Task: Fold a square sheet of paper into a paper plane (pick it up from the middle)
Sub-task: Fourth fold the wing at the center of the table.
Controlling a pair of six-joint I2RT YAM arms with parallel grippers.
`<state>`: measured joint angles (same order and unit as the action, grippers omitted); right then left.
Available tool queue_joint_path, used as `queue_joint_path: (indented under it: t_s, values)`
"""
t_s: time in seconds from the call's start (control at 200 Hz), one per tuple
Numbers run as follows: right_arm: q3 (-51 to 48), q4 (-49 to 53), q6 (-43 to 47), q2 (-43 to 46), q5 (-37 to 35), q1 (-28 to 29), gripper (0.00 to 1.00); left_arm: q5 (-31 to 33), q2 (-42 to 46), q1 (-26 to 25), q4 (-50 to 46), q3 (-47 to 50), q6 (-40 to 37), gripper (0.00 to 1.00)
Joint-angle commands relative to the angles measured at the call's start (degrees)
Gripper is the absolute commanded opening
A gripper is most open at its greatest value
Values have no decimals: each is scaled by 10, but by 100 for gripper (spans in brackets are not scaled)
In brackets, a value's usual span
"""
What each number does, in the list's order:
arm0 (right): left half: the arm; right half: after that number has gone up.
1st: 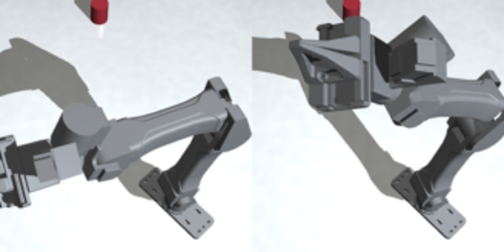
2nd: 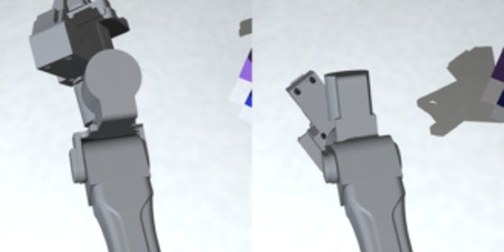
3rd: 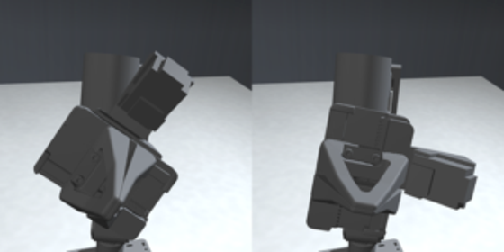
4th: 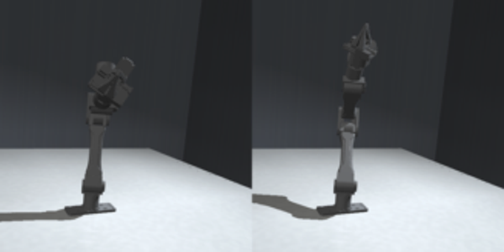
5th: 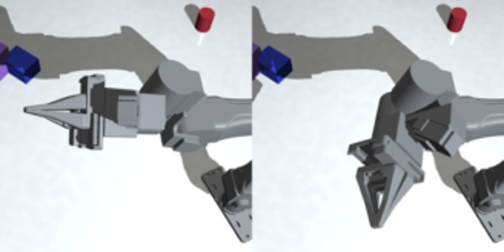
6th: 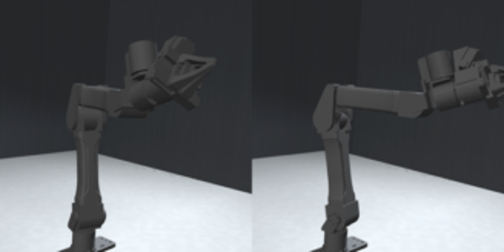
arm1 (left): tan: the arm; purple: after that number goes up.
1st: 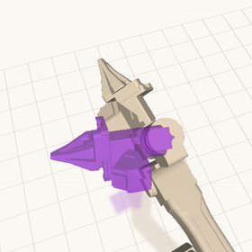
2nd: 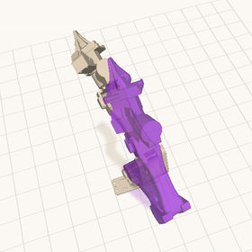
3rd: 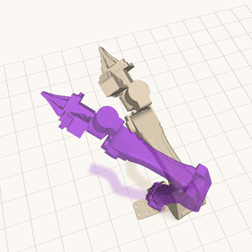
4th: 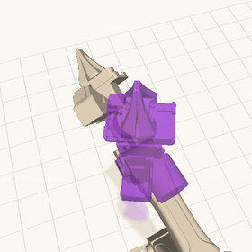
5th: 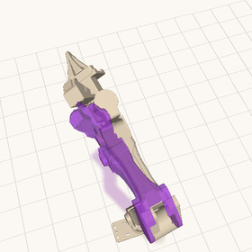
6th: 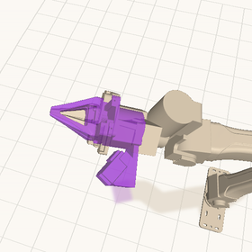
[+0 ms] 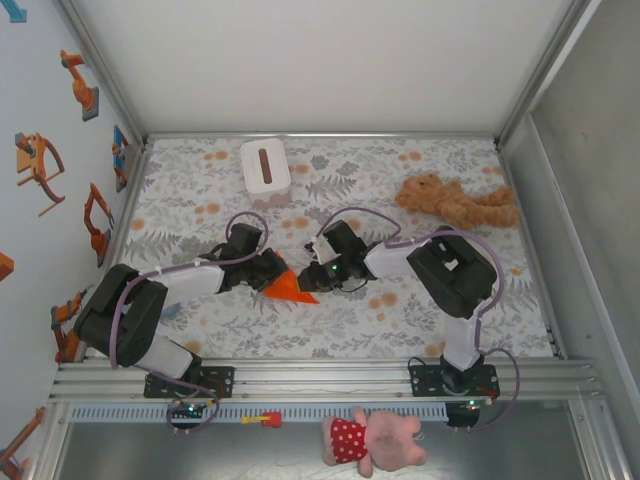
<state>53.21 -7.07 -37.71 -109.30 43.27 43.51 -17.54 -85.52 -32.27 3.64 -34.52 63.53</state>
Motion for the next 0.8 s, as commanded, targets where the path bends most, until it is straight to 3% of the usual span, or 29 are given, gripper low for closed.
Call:
queue_joint_path:
  t_s: [0.0,0.516,0.796]
  values:
    - [-14,19,11,39,-16,-4,25,4,-8,-2,-16,-14,-6,13]
    - [-29,102,78,50,-15,-4,23,11,-4,-2,-23,-7,-6,13]
    - [-26,120,81,28,-28,-5,16,15,-7,-2,-28,-8,-8,12]
